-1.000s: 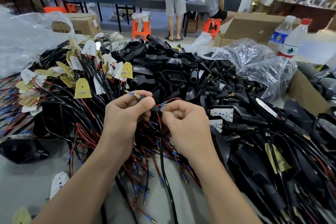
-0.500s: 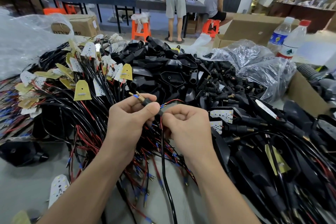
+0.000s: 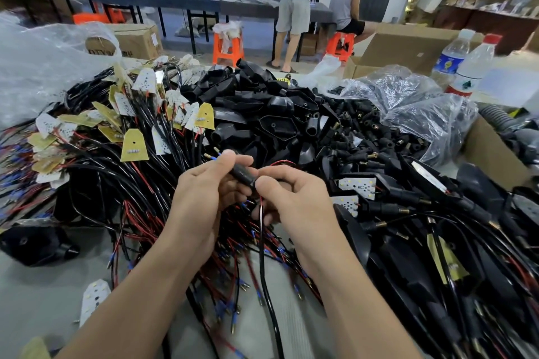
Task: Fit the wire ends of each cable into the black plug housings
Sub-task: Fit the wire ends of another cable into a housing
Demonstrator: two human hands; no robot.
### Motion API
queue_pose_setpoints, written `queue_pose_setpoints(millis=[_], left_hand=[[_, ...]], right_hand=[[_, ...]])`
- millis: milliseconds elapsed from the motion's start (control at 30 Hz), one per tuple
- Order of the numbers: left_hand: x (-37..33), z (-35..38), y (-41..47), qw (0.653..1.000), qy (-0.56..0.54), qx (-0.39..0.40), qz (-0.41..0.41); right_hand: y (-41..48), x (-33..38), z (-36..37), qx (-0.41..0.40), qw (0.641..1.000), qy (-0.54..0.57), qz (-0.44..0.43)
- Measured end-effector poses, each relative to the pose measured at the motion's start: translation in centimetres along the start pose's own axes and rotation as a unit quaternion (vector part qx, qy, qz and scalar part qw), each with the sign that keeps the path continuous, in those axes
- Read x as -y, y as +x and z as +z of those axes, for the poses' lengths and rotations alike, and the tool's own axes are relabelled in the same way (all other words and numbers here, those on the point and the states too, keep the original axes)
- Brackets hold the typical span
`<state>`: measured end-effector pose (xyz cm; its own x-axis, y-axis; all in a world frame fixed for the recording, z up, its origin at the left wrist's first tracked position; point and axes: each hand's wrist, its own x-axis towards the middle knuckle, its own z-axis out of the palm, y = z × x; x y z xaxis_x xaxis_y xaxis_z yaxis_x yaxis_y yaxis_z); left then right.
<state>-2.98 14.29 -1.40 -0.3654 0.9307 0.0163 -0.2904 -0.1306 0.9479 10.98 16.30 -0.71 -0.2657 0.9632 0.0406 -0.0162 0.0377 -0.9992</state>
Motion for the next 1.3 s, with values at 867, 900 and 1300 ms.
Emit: queue_pose_setpoints(millis=[867, 900, 1300], left_hand=[[0.5, -1.1, 0.7, 0.834, 0.439, -0.107, 0.317], [0.5, -1.1, 0.9, 0.857, 0.407, -0.104, 0.297], [-3.1, -3.4, 2.4, 0.935, 0.099, -0.237, 0.243]], right_hand=[[-0.4, -0.5, 0.8, 0.103, 0.964, -0.245, -0.018], [-0.3, -0.6, 1.0, 0.106, 0.973, -0.203, -0.01], [-0.6, -0.2, -0.8, 0.276, 0.941, -0.175, 0.092]])
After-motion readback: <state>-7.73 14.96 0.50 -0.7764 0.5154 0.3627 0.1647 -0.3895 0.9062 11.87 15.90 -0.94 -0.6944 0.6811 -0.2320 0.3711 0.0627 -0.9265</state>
